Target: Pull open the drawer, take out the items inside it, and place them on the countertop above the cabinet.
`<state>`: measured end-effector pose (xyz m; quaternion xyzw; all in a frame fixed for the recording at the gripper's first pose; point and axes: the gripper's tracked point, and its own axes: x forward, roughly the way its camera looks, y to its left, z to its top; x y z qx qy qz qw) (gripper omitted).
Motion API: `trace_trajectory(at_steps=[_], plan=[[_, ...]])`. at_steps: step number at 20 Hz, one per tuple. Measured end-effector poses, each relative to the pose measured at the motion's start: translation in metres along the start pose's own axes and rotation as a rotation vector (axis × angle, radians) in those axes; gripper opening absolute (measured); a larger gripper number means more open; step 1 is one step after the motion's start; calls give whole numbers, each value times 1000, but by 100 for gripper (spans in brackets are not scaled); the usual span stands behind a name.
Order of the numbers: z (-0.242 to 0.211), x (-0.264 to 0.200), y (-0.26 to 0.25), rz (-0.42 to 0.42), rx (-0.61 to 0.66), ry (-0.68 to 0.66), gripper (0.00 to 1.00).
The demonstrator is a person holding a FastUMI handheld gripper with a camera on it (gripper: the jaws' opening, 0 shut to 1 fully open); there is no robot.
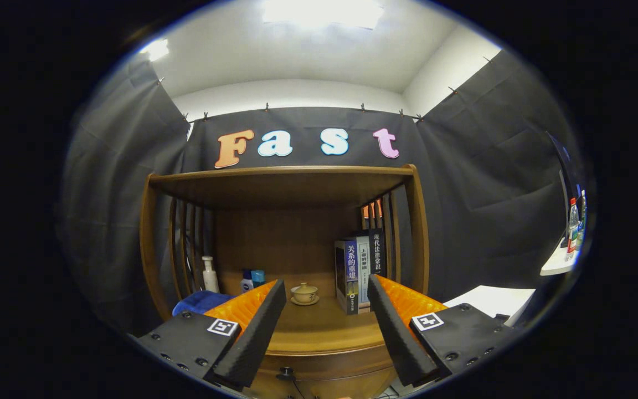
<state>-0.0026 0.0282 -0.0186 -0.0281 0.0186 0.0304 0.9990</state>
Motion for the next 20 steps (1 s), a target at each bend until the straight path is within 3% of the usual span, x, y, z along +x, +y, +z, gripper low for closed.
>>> trace_trajectory(at_steps=[13, 17, 20], plan=[[-45, 2, 16, 13, 39, 59, 98], [-76, 3, 25, 24, 49, 79, 98], [-123, 4, 33, 28, 15, 120, 98]])
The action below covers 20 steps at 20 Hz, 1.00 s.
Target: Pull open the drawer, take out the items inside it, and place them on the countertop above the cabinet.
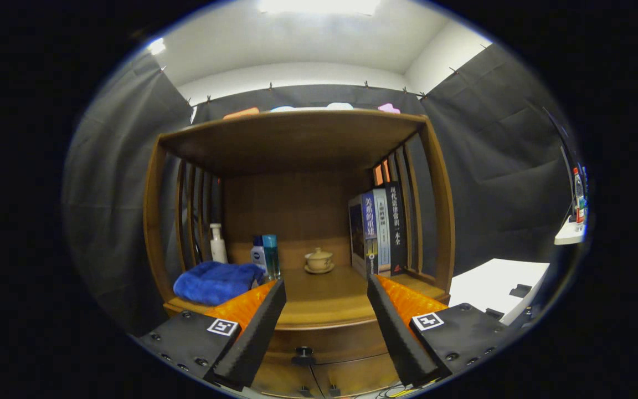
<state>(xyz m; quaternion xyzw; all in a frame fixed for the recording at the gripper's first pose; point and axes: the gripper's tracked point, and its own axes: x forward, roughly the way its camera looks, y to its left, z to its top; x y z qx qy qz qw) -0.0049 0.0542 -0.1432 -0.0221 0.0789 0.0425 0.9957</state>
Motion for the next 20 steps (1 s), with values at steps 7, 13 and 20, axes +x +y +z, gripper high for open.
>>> trace_trajectory(at_steps=[7, 13, 20], plan=[[-94, 21, 14, 45, 16, 69, 99], [-141, 35, 17, 55, 20, 160, 98], [-180, 46, 26, 51, -1, 254, 77]])
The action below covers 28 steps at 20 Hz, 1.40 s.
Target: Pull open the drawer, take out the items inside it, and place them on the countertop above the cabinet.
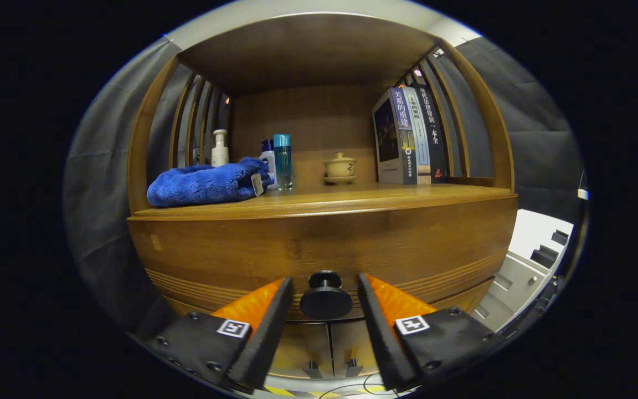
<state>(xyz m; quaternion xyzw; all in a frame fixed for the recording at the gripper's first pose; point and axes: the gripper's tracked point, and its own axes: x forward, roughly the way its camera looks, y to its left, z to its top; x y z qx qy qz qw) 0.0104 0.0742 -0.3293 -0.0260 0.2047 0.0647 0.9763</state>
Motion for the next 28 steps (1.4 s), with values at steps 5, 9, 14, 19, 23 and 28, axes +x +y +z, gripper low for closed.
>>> trace_trajectory(at_steps=[5, 9, 14, 19, 23, 28], plan=[[-1, -2, -1, 23, 30, 31, 41], [-4, -19, -1, 7, 1, 31, 36], [-9, -55, -5, 16, -4, 39, 36], [-14, -84, -6, 20, -4, 57, 36], [-17, -107, -8, 21, 2, 67, 35], [-22, -131, -11, 31, -9, 108, 35]])
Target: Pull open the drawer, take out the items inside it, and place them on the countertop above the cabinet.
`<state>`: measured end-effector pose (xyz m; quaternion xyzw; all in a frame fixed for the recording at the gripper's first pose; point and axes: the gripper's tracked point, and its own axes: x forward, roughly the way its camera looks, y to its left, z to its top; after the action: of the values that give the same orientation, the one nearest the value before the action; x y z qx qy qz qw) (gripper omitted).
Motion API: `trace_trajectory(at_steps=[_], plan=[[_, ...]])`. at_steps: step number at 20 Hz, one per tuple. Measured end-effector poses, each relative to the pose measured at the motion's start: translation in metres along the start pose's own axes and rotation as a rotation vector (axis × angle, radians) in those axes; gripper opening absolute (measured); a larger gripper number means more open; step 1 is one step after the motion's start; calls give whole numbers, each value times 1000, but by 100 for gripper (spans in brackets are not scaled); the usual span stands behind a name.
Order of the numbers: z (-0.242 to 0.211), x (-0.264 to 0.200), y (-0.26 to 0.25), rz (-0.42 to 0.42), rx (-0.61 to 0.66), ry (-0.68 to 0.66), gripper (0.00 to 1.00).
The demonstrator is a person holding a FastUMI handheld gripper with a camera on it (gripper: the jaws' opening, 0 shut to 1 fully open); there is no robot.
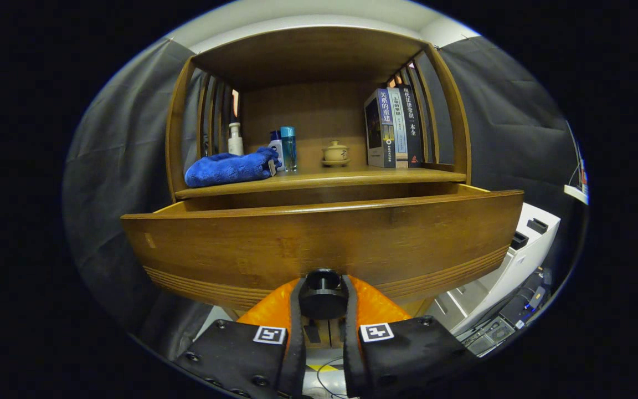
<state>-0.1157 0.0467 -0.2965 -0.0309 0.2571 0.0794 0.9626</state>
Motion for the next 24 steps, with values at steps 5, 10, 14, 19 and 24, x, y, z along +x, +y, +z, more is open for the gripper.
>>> trace_trajectory(at_steps=[5, 10, 14, 19, 24], plan=[[-14, -27, -1, -9, 7, 32, 36], [-24, -50, 2, -5, -6, 57, 35], [-28, -54, 4, -1, 14, 79, 35], [2, -69, -6, -14, 27, 43, 87], [54, -83, -4, 16, 122, -18, 100]])
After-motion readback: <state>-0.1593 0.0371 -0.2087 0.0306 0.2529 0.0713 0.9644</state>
